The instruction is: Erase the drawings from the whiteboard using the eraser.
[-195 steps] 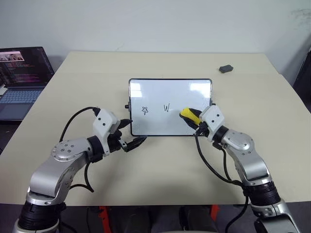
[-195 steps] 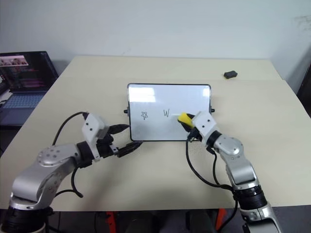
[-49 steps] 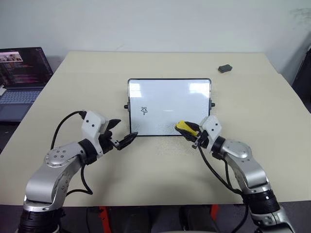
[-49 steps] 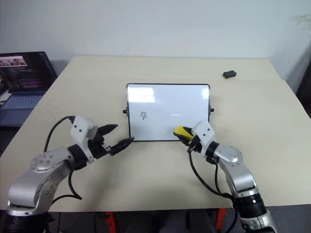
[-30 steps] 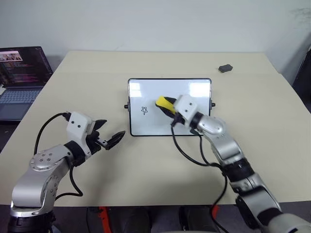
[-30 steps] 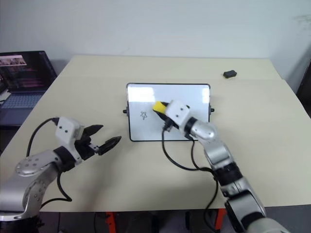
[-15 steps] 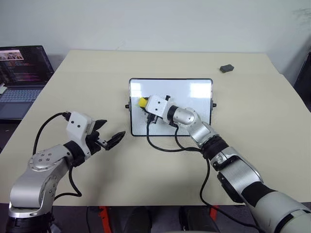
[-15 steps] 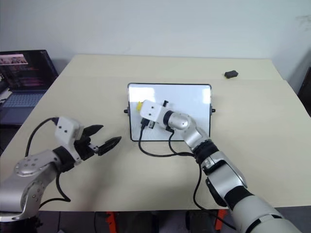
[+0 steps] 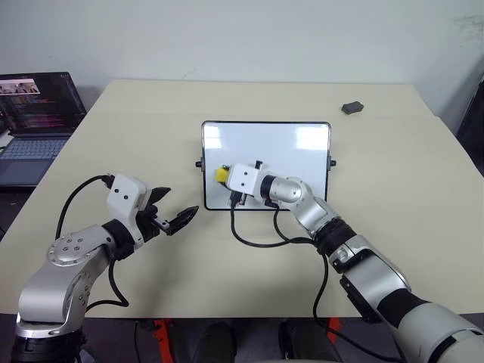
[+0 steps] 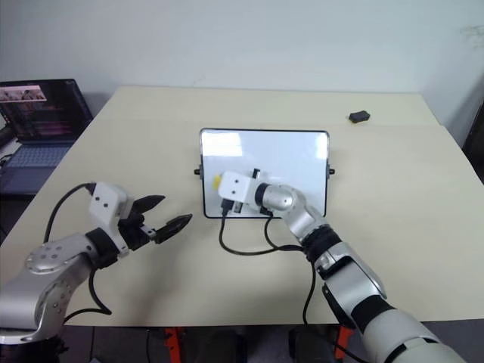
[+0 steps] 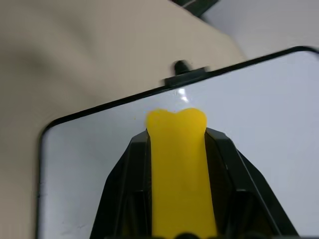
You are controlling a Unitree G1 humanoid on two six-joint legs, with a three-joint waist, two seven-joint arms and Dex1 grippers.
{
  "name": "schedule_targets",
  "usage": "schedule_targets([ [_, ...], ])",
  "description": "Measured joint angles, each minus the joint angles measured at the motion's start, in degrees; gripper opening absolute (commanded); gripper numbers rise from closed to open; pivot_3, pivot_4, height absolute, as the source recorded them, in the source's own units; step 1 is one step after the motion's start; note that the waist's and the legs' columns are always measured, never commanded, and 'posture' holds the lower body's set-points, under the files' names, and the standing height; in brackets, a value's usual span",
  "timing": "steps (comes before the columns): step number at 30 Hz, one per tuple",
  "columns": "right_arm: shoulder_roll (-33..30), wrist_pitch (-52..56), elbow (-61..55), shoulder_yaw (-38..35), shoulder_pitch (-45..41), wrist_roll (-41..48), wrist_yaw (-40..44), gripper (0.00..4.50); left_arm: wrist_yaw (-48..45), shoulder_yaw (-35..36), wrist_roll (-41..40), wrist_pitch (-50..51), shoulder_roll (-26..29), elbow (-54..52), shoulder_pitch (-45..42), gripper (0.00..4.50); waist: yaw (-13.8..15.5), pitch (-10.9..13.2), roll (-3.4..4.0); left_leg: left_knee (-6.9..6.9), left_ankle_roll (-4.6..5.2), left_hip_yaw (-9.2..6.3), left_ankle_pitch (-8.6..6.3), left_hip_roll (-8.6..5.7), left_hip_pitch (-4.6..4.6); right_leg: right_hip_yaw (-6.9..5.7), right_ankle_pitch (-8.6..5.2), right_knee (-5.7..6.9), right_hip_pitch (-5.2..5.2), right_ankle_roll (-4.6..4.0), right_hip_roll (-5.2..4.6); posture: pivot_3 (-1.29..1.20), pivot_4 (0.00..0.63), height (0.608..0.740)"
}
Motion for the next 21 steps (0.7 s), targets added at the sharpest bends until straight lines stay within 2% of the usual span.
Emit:
schedule_targets([
  [7, 0.1, -0.4, 0.6, -2.1, -1.2, -0.1, -4.3, 1.11, 0.0, -0.5, 0.0, -0.2, 0.0, 0.0, 0.0, 4.50, -0.1, 0.0, 0.00, -0.05, 0.00, 0.04, -0.01, 0.02, -0.08, 0.03, -0.01, -0.09, -0.08, 0.00, 0.00, 0.00, 0.150, 0.740],
  [15, -0.6, 3.6, -5.0, 3.1, 3.5, -0.3, 8.2, 1.11, 0.0, -0.6, 0.0, -0.3, 0.0, 0.0, 0.1, 4.50, -0.1, 0.0, -0.01, -0.04, 0.01, 0.03, -0.01, 0.02, -0.03, 0.02, -0.01, -0.07, -0.03, 0.00, 0.00, 0.00, 0.150, 0.740],
  [21, -0.1, 4.5, -5.9, 2.5, 4.3, 0.1, 7.5, 1.11, 0.0, -0.9, 0.0, -0.4, 0.0, 0.1, 0.1, 4.50, -0.1, 0.0, 0.00, -0.02, 0.00, -0.03, 0.00, 0.02, -0.02, -0.03, -0.01, -0.01, -0.03, 0.00, 0.00, 0.00, 0.150, 0.740],
])
